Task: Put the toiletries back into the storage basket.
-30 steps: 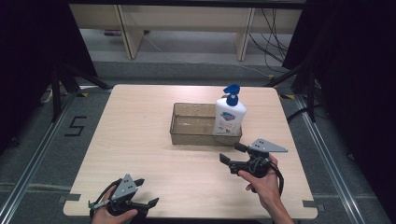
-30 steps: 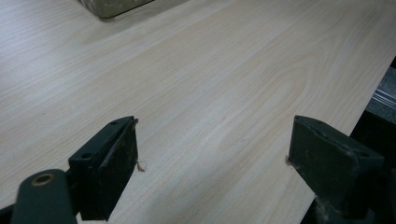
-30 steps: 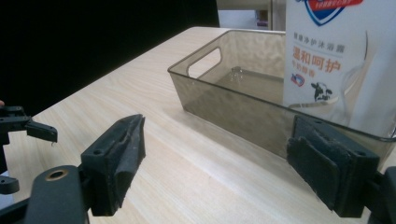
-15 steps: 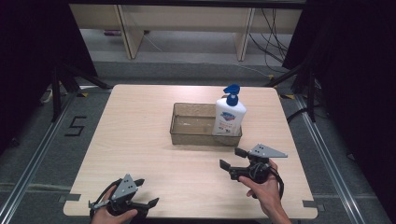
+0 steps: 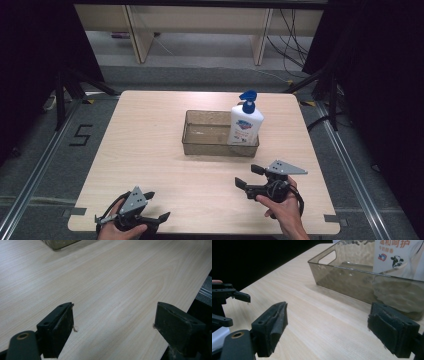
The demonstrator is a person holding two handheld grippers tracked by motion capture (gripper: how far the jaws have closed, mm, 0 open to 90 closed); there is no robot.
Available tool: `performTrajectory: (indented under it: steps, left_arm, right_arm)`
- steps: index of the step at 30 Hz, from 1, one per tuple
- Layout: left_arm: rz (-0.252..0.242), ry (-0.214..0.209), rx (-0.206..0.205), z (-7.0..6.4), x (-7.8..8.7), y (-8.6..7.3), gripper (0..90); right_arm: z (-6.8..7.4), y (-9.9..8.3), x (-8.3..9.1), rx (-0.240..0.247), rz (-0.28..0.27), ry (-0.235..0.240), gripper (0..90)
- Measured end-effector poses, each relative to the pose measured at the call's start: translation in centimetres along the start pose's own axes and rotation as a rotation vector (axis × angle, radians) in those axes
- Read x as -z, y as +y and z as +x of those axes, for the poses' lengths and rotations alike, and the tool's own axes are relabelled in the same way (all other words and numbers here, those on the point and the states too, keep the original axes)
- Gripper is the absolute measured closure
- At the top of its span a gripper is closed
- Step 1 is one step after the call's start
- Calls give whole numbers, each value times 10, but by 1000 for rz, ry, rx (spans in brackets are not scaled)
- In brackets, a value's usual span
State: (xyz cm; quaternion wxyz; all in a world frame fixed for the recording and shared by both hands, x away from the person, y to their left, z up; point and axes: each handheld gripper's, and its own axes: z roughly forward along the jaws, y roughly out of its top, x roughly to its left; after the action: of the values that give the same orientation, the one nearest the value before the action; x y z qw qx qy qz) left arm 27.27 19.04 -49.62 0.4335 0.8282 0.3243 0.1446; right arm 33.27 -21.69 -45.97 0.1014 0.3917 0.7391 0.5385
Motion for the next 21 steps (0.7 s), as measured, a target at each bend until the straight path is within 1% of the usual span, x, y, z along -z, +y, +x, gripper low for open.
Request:
performTrajectory:
  steps: [1,2,3,4,5,7,9,10,11,12,13,14,15,17,18,19,20,21]
  left_arm:
    - [-3,1,4,-1,0,0,154]
    - [-3,1,4,-1,0,0,154]
    - [-9,-3,11,-1,0,0,154]
    - [-9,-3,11,-1,0,0,154]
    - [-20,1,25,-2,-1,0,154]
    - [-19,1,23,-2,-1,0,154]
    - [-26,1,25,-2,-1,0,154]
    - [-22,4,17,-2,-1,0,154]
    - [-22,4,17,-2,-1,0,154]
    - [-13,4,1,0,0,0,154]
    - [-14,-6,22,-2,0,0,154]
    - [-18,-4,25,-2,0,0,154]
    - [-16,-6,24,-2,0,0,154]
    - [-18,-5,24,-2,0,0,154]
    - [-18,-5,24,-2,0,0,154]
    - [-23,-4,26,-2,-1,0,154]
    - [-20,-5,24,-2,0,0,154]
    - [-22,-5,24,-2,0,0,154]
  right_arm:
    - [1,-2,2,-6,5,-3,161]
    - [3,-3,2,-30,12,8,160]
    - [1,-4,3,-5,15,-5,159]
    - [1,-4,3,-5,15,-5,159]
    - [2,-7,3,-8,6,-1,157]
    - [2,-8,4,-9,17,5,157]
    - [3,-11,4,-6,13,-7,156]
    - [3,-12,5,-6,23,7,156]
    - [3,-12,5,-6,23,7,156]
    - [4,-13,6,-4,29,-2,157]
    - [5,-14,6,-16,24,12,156]
    - [6,-16,7,-22,30,6,156]
    - [5,-17,6,7,24,6,156]
    - [6,-17,7,4,32,4,156]
    - [8,-18,7,-28,36,7,156]
    - [6,-19,10,9,43,10,156]
    - [6,-19,10,9,43,10,156]
    - [7,-20,11,18,40,-3,156]
